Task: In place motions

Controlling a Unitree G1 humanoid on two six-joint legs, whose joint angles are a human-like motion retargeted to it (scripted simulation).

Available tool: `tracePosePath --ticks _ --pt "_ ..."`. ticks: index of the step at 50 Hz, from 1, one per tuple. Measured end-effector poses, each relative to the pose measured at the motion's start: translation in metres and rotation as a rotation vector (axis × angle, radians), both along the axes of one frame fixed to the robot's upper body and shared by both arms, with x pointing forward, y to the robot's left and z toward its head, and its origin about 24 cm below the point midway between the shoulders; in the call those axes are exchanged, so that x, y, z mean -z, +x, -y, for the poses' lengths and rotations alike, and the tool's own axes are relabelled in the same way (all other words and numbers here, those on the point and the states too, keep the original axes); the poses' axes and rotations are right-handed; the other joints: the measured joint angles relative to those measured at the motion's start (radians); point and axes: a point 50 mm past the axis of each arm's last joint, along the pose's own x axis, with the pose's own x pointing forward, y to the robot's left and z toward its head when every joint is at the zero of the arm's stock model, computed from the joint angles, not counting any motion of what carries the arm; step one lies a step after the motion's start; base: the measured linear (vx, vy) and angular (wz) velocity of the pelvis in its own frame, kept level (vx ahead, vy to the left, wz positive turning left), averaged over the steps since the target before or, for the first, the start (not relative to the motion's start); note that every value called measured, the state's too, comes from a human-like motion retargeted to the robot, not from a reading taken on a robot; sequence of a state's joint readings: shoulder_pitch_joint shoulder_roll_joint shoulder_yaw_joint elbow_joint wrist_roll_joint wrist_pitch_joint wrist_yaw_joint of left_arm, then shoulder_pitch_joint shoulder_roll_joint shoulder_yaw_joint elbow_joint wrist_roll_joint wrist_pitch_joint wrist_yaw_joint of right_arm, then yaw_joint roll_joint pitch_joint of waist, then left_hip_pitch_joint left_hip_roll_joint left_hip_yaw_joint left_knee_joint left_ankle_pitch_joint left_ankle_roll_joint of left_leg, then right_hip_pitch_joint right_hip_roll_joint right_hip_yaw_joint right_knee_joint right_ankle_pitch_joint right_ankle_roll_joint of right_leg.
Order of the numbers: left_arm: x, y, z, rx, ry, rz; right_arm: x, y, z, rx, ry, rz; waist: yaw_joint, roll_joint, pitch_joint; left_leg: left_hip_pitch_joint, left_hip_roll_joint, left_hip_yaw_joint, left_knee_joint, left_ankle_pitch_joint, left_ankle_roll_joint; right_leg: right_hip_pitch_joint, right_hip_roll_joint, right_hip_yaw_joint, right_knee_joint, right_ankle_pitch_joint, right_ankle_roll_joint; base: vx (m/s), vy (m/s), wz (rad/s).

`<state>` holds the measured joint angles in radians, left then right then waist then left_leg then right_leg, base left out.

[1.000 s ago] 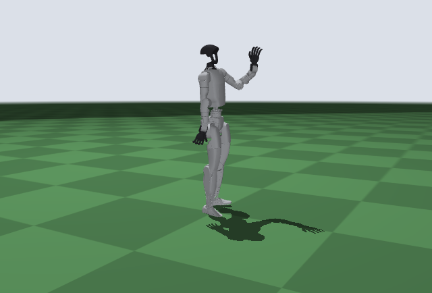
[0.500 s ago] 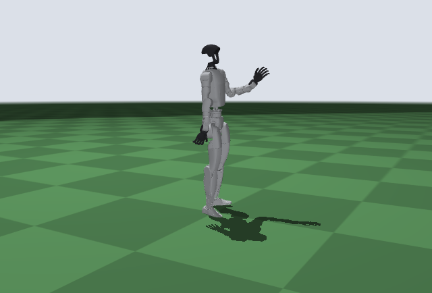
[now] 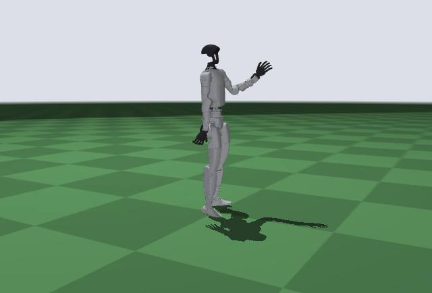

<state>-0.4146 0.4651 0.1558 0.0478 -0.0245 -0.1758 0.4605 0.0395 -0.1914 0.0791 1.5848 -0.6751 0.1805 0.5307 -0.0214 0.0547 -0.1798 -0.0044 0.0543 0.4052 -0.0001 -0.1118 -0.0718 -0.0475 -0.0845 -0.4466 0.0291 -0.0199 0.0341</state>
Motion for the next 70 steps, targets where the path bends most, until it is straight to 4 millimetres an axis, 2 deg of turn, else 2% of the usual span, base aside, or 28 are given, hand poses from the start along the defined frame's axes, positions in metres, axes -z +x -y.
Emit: tracePosePath --ticks 2,4,5,7,10,12,14,16,18,21,23,27,30,33,37,40,41,42,44,47,50,53,55,58,61,65,67,70 --pt "-0.026 -0.006 0.022 -0.039 0.253 0.102 0.000 -0.001 0.000 0.000 -0.001 0.002 -0.003 0.000 -0.005 -0.004 0.000 -0.004 0.000 0.002 0.000 -0.004 -0.002 -0.004 0.000 0.001 0.002 0.00 0.00 0.00" --pt "-0.042 -0.007 0.045 -0.035 0.504 0.110 0.000 -0.001 0.001 -0.014 -0.002 -0.001 -0.006 0.001 -0.013 -0.009 0.001 -0.007 0.000 0.003 0.001 -0.009 -0.002 -0.005 0.000 0.003 0.002 0.00 0.00 0.00" --pt "-0.045 -0.005 0.055 -0.019 0.629 0.069 0.000 -0.001 0.002 -0.022 -0.002 -0.004 -0.008 0.002 -0.017 -0.010 0.001 -0.007 0.000 0.003 0.001 -0.011 -0.001 -0.005 -0.001 0.004 0.001 0.00 0.00 0.00" --pt "-0.037 0.009 0.070 0.043 0.762 -0.132 -0.001 -0.001 0.002 -0.033 -0.001 -0.010 -0.012 0.003 -0.023 -0.013 0.001 -0.010 0.000 0.005 0.002 -0.014 0.000 -0.008 -0.001 0.005 0.000 0.00 0.00 0.00" --pt "-0.012 0.027 0.076 0.136 0.809 -0.417 0.000 0.001 0.001 -0.044 0.000 -0.015 -0.021 0.005 -0.025 -0.010 -0.001 -0.016 0.001 0.006 0.004 -0.011 0.002 -0.013 -0.005 0.008 -0.003 0.00 0.00 0.00" --pt "0.001 0.033 0.073 0.160 0.757 -0.503 0.000 0.003 0.000 -0.059 0.003 -0.010 -0.027 0.005 -0.024 -0.007 -0.002 -0.017 0.001 0.007 0.004 -0.008 0.003 -0.014 -0.007 0.008 -0.004 0.00 0.00 0.00" --pt "0.004 0.033 0.065 0.137 0.668 -0.499 0.001 0.006 0.000 -0.082 0.005 0.000 -0.035 0.006 -0.022 -0.005 -0.003 -0.017 0.000 0.008 0.005 -0.009 0.003 -0.012 -0.008 0.009 -0.006 0.00 0.00 0.00" --pt "-0.002 0.026 0.056 0.076 0.563 -0.387 0.001 0.008 0.001 -0.103 0.002 0.011 -0.040 0.009 -0.019 -0.003 -0.004 -0.014 -0.002 0.008 0.005 -0.012 0.004 -0.007 -0.007 0.011 -0.007 0.03 -0.01 -0.08" --pt "-0.019 0.012 0.051 -0.011 0.474 -0.170 0.001 0.008 0.002 -0.109 -0.003 0.020 -0.036 0.010 -0.018 0.001 -0.004 -0.005 -0.004 0.007 0.005 -0.017 0.006 0.004 -0.006 0.011 -0.008 0.03 -0.01 -0.26" --pt "-0.051 -0.021 0.044 -0.186 0.399 0.233 0.001 0.004 0.003 -0.082 -0.015 0.024 -0.018 0.010 -0.020 0.004 -0.002 0.013 -0.006 0.004 0.003 -0.026 0.009 0.024 -0.002 0.011 -0.009 0.01 0.00 -0.33" --pt "-0.066 -0.042 0.041 -0.299 0.380 0.425 0.000 0.000 0.004 -0.050 -0.027 0.016 -0.006 0.010 -0.026 0.003 0.000 0.023 -0.008 0.003 0.002 -0.032 0.010 0.036 0.001 0.010 -0.008 0.02 0.00 -0.25" --pt "-0.076 -0.052 0.039 -0.342 0.363 0.478 -0.001 -0.008 0.003 0.010 -0.046 -0.003 0.000 0.011 -0.036 0.001 0.002 0.026 -0.008 0.001 0.001 -0.032 0.011 0.038 0.000 0.007 -0.006 0.00 0.00 0.00" --pt "-0.076 -0.046 0.033 -0.319 0.348 0.391 -0.001 -0.009 0.003 0.026 -0.048 -0.005 0.000 0.012 -0.038 0.000 0.002 0.023 -0.007 0.002 0.002 -0.031 0.010 0.033 0.000 0.006 -0.005 0.00 0.00 0.00" --pt "-0.061 -0.019 0.019 -0.296 0.329 0.165 -0.001 -0.009 0.003 0.009 -0.047 -0.003 -0.005 0.012 -0.039 -0.002 0.001 0.010 -0.006 0.006 0.003 -0.025 0.007 0.020 0.000 0.006 -0.003 0.00 0.02 0.21" --pt "-0.005 0.045 0.009 -0.131 0.280 -0.417 -0.001 -0.010 0.004 -0.015 -0.040 -0.007 0.002 0.003 -0.041 -0.001 -0.004 -0.004 -0.003 0.012 0.005 -0.010 0.003 0.000 -0.003 0.003 -0.004 -0.02 -0.01 0.25" --pt "0.032 0.060 0.001 0.007 0.246 -0.791 0.000 -0.004 0.003 -0.037 -0.031 0.002 -0.016 0.001 -0.032 -0.002 -0.005 -0.024 0.000 0.018 0.007 0.003 0.002 -0.026 -0.007 0.002 -0.004 -0.01 -0.07 0.39" --pt "0.034 0.058 0.001 0.011 0.244 -0.809 0.000 -0.002 0.002 -0.047 -0.027 0.010 -0.027 0.003 -0.026 -0.002 -0.004 -0.031 0.000 0.019 0.007 0.005 0.003 -0.033 -0.009 0.004 -0.005 0.08 -0.05 0.34" --pt "0.033 0.056 0.001 0.006 0.249 -0.802 0.001 0.001 0.002 -0.059 -0.024 0.018 -0.037 0.005 -0.021 -0.001 -0.003 -0.037 0.000 0.021 0.008 0.006 0.004 -0.038 -0.011 0.006 -0.005 0.10 -0.02 0.25" --pt "0.021 0.047 0.000 -0.064 0.295 -0.651 0.002 0.006 0.002 -0.091 -0.024 0.040 -0.053 0.009 -0.013 -0.001 -0.002 -0.041 -0.001 0.022 0.009 0.003 0.005 -0.038 -0.012 0.011 -0.006 0.00 0.00 0.00" --pt "0.004 0.021 -0.001 -0.267 0.375 -0.297 0.003 0.012 0.004 -0.151 -0.031 0.064 -0.044 0.004 0.000 0.007 -0.002 -0.012 -0.003 0.019 0.007 -0.007 0.010 -0.004 -0.009 0.011 -0.011 -0.04 -0.03 -0.54" --pt "0.008 -0.008 0.012 -0.402 0.483 0.064 0.003 0.011 0.003 -0.157 -0.036 0.058 -0.022 -0.002 0.006 0.014 -0.001 0.012 -0.005 0.018 0.005 -0.014 0.014 0.022 -0.005 0.011 -0.014 0.02 -0.02 -0.42" --pt "0.036 -0.023 0.028 -0.342 0.549 0.172 0.003 0.008 0.002 -0.118 -0.045 0.063 -0.015 -0.005 0.008 0.017 -0.002 0.018 -0.006 0.017 0.005 -0.017 0.015 0.030 -0.003 0.011 -0.015 0.05 -0.02 -0.11" --pt "0.072 -0.028 0.039 -0.240 0.540 0.066 0.003 0.007 0.001 -0.097 -0.050 0.072 -0.014 -0.005 0.013 0.019 0.001 0.024 -0.007 0.017 0.005 -0.018 0.017 0.036 -0.001 0.010 -0.013 0.00 0.00 0.00" --pt "0.144 -0.037 0.053 -0.090 0.464 -0.294 0.003 0.007 0.000 -0.073 -0.051 0.071 -0.016 -0.005 0.023 0.022 0.006 0.032 -0.007 0.017 0.004 -0.017 0.018 0.043 0.000 0.009 -0.010 0.00 0.00 0.00" --pt "0.214 -0.060 0.065 0.023 0.394 -0.659 0.003 0.005 0.000 -0.041 -0.052 0.063 -0.011 -0.006 0.031 0.025 0.008 0.037 -0.007 0.017 0.004 -0.015 0.020 0.049 0.001 0.009 -0.009 0.00 0.00 0.00" --pt "0.307 -0.111 0.073 0.208 0.374 -1.308 0.003 0.004 0.000 -0.020 -0.054 0.064 -0.004 -0.010 0.040 0.030 0.008 0.036 -0.007 0.020 0.004 -0.010 0.016 0.048 0.002 0.009 -0.006 0.00 0.00 0.00" --pt "0.341 -0.147 0.070 0.230 0.282 -1.623 0.003 0.005 -0.001 -0.030 -0.048 0.065 -0.008 -0.015 0.045 0.030 0.007 0.031 -0.007 0.021 0.004 -0.007 0.014 0.042 0.001 0.009 -0.005 0.00 0.00 0.00" --pt "0.367 -0.194 0.068 0.246 0.163 -1.917 0.003 0.008 -0.001 -0.057 -0.041 0.070 -0.020 -0.018 0.048 0.027 0.006 0.018 -0.006 0.024 0.005 -0.006 0.012 0.029 0.000 0.010 -0.005 0.00 -0.03 0.22"
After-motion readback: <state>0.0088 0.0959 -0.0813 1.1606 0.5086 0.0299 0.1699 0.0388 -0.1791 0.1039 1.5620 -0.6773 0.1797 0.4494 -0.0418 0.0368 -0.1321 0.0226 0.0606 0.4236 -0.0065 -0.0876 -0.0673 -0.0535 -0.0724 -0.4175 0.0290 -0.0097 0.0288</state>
